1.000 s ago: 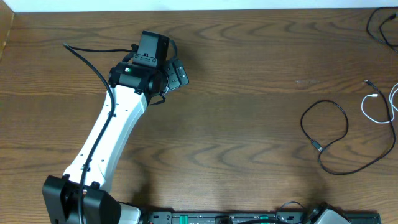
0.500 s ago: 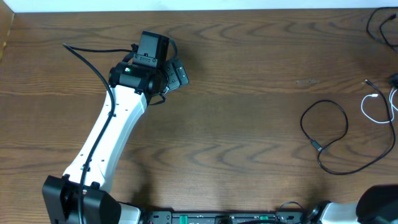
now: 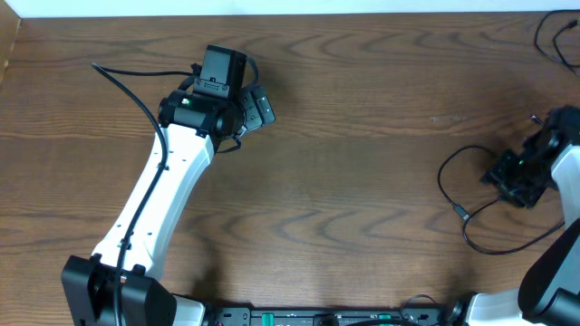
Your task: Untangle cables
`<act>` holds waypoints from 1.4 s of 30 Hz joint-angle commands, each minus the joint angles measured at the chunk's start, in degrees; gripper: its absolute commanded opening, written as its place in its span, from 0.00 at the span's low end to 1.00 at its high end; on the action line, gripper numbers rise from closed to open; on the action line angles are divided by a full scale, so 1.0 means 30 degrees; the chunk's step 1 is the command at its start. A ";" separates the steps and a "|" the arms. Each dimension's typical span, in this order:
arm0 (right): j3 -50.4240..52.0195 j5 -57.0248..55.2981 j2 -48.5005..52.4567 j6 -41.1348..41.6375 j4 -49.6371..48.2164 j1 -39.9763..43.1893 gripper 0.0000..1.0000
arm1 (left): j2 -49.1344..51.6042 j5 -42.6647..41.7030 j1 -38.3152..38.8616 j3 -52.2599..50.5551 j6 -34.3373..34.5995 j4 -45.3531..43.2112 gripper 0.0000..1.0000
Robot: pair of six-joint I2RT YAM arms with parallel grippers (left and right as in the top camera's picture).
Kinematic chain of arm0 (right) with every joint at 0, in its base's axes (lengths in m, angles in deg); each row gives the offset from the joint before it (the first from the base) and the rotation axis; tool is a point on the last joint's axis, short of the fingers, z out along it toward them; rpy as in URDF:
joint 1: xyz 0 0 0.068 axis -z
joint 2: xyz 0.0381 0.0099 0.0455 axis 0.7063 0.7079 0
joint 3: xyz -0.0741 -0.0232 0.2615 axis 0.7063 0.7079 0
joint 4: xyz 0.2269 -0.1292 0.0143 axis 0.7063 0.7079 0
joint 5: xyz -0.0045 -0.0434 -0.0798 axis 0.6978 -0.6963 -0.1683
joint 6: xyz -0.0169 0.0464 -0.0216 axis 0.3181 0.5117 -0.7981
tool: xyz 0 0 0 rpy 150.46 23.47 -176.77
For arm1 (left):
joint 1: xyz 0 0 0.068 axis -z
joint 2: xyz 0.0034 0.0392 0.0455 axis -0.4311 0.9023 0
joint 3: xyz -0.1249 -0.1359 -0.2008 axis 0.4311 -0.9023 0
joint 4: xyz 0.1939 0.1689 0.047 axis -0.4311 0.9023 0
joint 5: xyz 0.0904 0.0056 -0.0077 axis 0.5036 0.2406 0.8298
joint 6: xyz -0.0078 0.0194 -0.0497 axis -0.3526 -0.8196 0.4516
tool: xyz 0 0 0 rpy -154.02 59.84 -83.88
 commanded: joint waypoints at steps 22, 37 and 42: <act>0.0903 0.2878 -0.0153 0.0699 -0.3621 0.0525 0.01 | -0.0386 0.0233 -0.0102 0.0262 -0.0036 0.0066 1.00; -1.4396 0.2856 -0.0146 0.2331 -0.1588 0.3504 0.01 | -0.0386 0.0233 -0.0102 0.0262 -0.0036 0.0073 1.00; -1.6735 -0.0525 -0.0146 0.2798 -0.0372 0.5326 0.01 | -0.0386 0.0233 -0.0102 0.0262 -0.0036 0.0073 1.00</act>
